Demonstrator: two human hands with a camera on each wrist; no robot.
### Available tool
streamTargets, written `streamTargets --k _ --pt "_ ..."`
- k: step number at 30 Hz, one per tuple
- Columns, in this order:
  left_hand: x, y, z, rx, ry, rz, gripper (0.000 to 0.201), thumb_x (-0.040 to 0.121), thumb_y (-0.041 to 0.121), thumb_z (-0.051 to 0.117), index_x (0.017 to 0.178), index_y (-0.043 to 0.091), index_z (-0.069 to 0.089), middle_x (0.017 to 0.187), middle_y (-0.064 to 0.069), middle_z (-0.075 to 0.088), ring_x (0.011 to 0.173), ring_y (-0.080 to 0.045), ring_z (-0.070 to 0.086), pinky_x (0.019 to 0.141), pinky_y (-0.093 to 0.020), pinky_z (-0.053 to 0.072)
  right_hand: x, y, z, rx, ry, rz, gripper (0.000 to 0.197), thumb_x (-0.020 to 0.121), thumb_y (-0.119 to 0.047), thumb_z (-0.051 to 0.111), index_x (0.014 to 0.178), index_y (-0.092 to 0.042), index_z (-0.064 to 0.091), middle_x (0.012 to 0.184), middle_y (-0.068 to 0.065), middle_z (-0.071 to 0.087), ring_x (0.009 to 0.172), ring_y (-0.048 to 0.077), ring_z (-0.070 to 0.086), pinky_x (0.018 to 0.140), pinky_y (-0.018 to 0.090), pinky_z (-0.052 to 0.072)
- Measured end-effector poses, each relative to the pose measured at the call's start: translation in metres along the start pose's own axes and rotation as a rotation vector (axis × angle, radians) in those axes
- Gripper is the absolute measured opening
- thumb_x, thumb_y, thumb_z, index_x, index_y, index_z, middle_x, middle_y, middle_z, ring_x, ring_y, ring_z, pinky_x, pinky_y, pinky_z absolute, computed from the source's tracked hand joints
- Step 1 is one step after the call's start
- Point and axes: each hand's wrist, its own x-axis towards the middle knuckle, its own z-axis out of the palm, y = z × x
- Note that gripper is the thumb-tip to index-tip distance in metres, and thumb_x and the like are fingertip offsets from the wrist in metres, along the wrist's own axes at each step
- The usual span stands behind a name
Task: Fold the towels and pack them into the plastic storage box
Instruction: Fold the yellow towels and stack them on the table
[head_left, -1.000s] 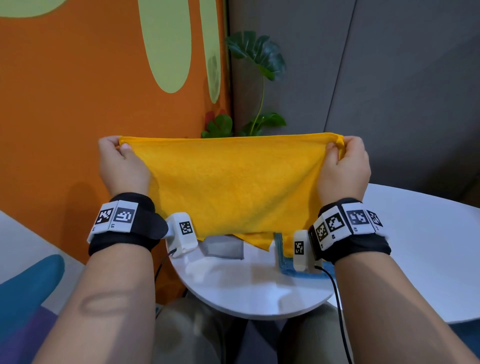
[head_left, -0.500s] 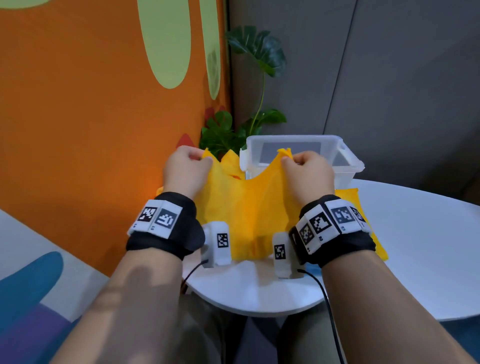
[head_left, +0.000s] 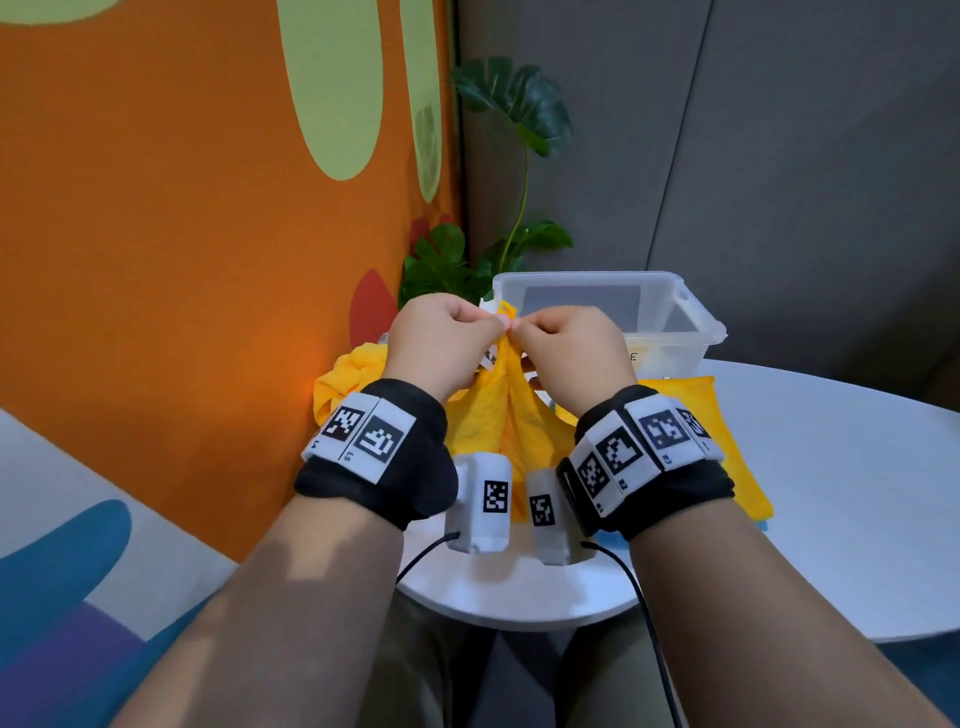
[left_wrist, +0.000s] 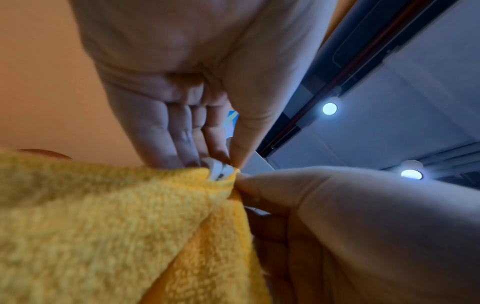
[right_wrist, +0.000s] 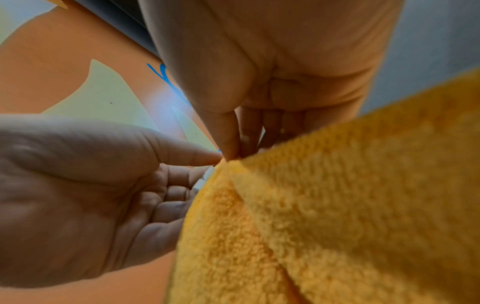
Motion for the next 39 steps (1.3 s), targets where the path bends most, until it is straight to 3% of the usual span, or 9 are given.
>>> streamTargets --k 5,10,15,18,21,28,33,37,39 --pt "0.0 0.007 -0.002 -0.124 -0.078 -0.083 0.02 0.091 0.014 0.053 0.083 0.015 0.071 0.086 -0.008 0.07 0.075 -0.021 0.065 0.063 -0.031 0.057 -0.004 -0.007 -0.005 -0.127 -0.038 -0.116 0.024 0.09 -0.032 0.056 0.089 -0.012 0.069 0.083 0.006 0.067 0.081 0.021 0.06 0.069 0.032 0.047" --pt "0.001 0.012 -0.014 -0.099 -0.253 -0.067 0.02 0.09 0.019 0.055 0.092 0.015 0.075 0.089 0.0 0.075 0.086 -0.014 0.071 0.077 -0.035 0.054 0.0 -0.003 -0.005 -0.204 -0.028 -0.131 0.023 0.085 -0.016 0.055 0.106 -0.021 0.064 0.099 0.001 0.066 0.093 0.02 0.059 0.078 0.03 0.047" --pt "0.009 -0.005 -0.022 0.201 -0.194 0.181 0.024 0.077 0.005 0.068 0.087 0.027 0.063 0.096 0.003 0.065 0.09 -0.013 0.061 0.081 -0.032 0.052 0.0 -0.001 -0.014 -0.091 -0.058 -0.17 0.023 0.085 -0.008 0.051 0.093 -0.027 0.063 0.092 -0.004 0.065 0.089 0.016 0.059 0.077 0.03 0.049" --pt "0.011 -0.015 -0.023 0.368 -0.322 0.14 0.043 0.077 0.01 0.072 0.109 0.032 0.052 0.115 0.007 0.057 0.102 -0.019 0.057 0.084 -0.036 0.05 -0.003 -0.002 -0.02 -0.023 -0.074 -0.211 0.025 0.086 -0.007 0.051 0.084 -0.03 0.06 0.086 -0.009 0.064 0.087 0.012 0.059 0.076 0.027 0.049" --pt "0.013 -0.025 -0.023 0.479 -0.44 0.103 0.034 0.08 0.013 0.069 0.111 0.022 0.057 0.106 -0.004 0.063 0.096 -0.024 0.061 0.076 -0.038 0.05 -0.003 -0.001 -0.025 0.0 -0.043 -0.229 0.027 0.085 -0.006 0.051 0.084 -0.032 0.058 0.082 -0.013 0.062 0.083 0.007 0.058 0.073 0.023 0.047" --pt "0.02 -0.039 -0.032 0.513 -0.214 0.086 0.02 0.087 0.036 0.067 0.089 0.019 0.056 0.091 0.0 0.058 0.081 -0.017 0.051 0.062 -0.028 0.038 0.001 0.016 -0.035 0.026 0.168 -0.181 0.027 0.083 0.001 0.044 0.083 -0.026 0.044 0.069 -0.006 0.051 0.06 0.011 0.046 0.056 0.028 0.04" --pt "0.02 -0.037 -0.031 0.283 0.012 0.102 0.027 0.081 0.035 0.074 0.091 0.017 0.056 0.09 0.002 0.055 0.08 -0.014 0.049 0.066 -0.031 0.041 -0.005 0.024 -0.039 -0.056 0.188 -0.163 0.04 0.083 0.005 0.04 0.068 -0.027 0.059 0.081 -0.007 0.056 0.062 0.005 0.044 0.056 0.021 0.034" --pt "0.02 -0.034 -0.027 0.136 0.108 0.108 0.032 0.079 0.031 0.076 0.101 0.022 0.054 0.11 0.003 0.056 0.104 -0.016 0.051 0.085 -0.035 0.045 -0.008 0.027 -0.044 -0.125 0.166 -0.147 0.04 0.094 -0.003 0.04 0.101 -0.026 0.072 0.114 -0.003 0.056 0.101 0.01 0.051 0.084 0.018 0.038" --pt "0.02 -0.031 -0.025 0.085 0.144 0.109 0.037 0.08 0.032 0.076 0.107 0.024 0.051 0.114 0.006 0.053 0.11 -0.015 0.049 0.09 -0.033 0.043 -0.011 0.028 -0.045 -0.127 0.117 -0.153 0.032 0.097 -0.012 0.042 0.116 -0.025 0.065 0.12 -0.001 0.051 0.099 0.009 0.05 0.085 0.019 0.036"
